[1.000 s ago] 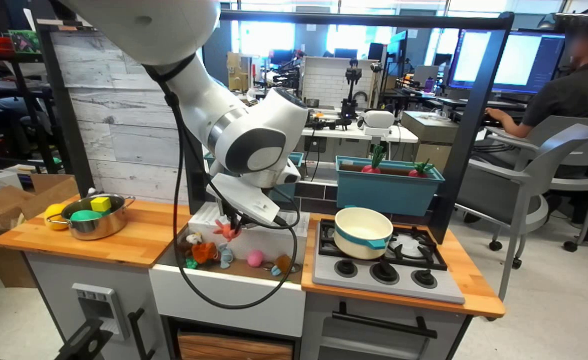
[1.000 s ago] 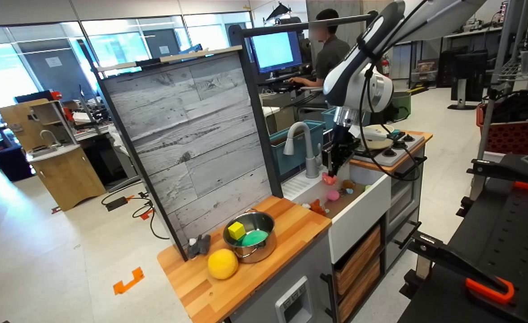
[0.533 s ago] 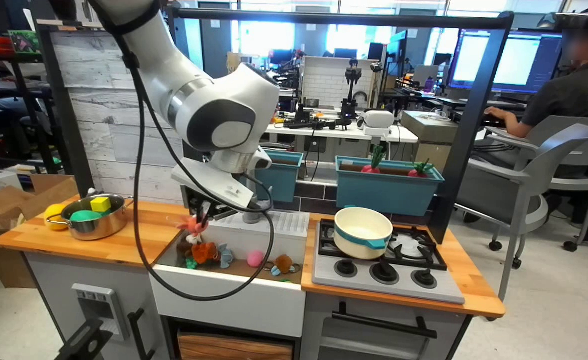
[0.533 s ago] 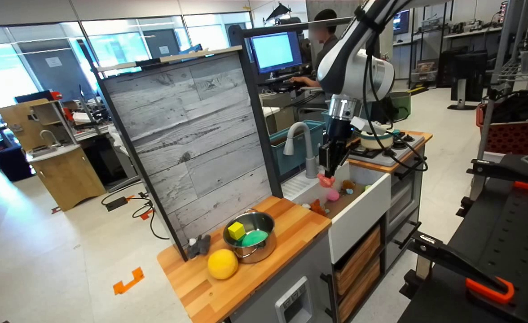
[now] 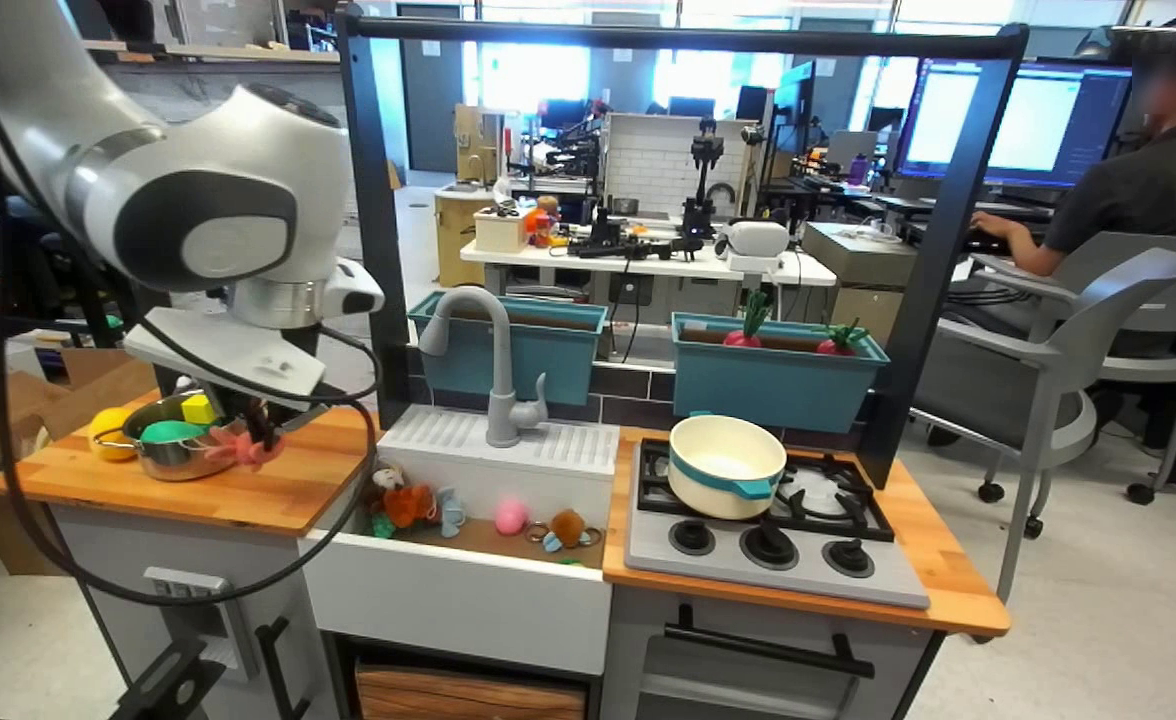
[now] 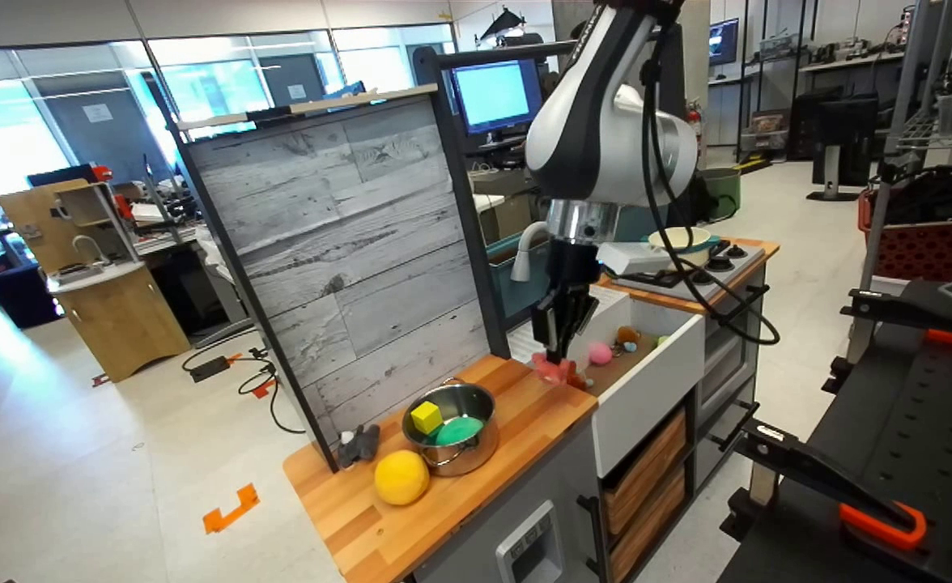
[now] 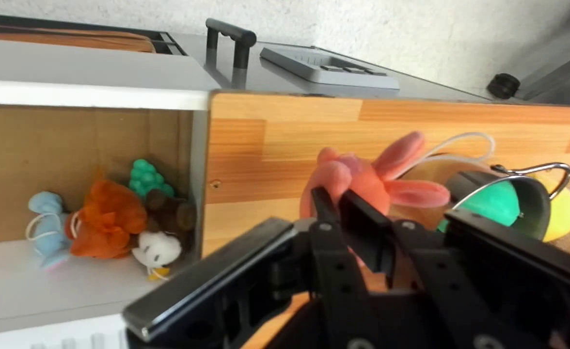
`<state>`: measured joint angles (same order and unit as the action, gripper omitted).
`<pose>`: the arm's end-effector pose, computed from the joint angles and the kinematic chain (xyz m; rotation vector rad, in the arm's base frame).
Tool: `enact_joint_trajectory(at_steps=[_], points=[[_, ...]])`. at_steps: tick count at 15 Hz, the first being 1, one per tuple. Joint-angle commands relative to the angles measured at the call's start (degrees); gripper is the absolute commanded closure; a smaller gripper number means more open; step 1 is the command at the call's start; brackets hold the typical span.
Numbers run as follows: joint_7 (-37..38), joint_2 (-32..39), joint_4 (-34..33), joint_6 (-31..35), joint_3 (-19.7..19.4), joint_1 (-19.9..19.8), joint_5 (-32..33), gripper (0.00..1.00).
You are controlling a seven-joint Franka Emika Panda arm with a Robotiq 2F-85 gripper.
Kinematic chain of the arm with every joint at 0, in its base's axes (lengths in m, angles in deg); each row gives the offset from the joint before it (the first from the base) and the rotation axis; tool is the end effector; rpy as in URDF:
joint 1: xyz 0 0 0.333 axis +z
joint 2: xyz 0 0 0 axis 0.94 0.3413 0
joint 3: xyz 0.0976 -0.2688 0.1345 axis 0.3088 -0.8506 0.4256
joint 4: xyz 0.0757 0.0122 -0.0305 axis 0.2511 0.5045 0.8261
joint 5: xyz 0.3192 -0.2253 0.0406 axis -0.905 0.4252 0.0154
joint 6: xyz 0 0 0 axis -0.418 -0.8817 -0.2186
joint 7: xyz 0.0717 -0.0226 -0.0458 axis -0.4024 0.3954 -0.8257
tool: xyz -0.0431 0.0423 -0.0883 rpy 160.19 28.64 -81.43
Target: Remove the pink doll from the sink
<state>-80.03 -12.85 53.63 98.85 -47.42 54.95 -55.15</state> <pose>0.6299 0.0232 0.0622 -2.8062 -0.2576 -0.1530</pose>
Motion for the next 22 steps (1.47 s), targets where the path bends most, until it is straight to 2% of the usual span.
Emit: enact_joint_trajectory(at_steps=[1,5,8,9,10,13,17,18,20,22], points=[[5.69,1.48,1.34,10.84,-2.20,6.51,2.05,0.97],[13.31,4.15,-1.54,15.34,-6.33,12.07,4.09,0.97],[17.51,4.81,-2.84,16.32,-9.30,14.43,4.54,0.97],[18.64,5.06,-3.27,16.52,-9.83,14.71,4.47,0.64],[19.72,5.14,-3.61,16.39,-10.79,15.32,4.58,0.63],[22.16,5.23,-4.52,15.10,-12.96,16.35,4.67,0.42],[22.71,4.86,-4.58,11.84,-13.09,15.53,4.88,0.14],[22.23,4.57,-3.45,14.09,-12.28,15.00,4.75,0.31],[22.30,4.58,-3.51,13.21,-12.35,14.97,4.70,0.15],[22.35,4.58,-3.53,13.06,-12.35,14.98,4.69,0.14]])
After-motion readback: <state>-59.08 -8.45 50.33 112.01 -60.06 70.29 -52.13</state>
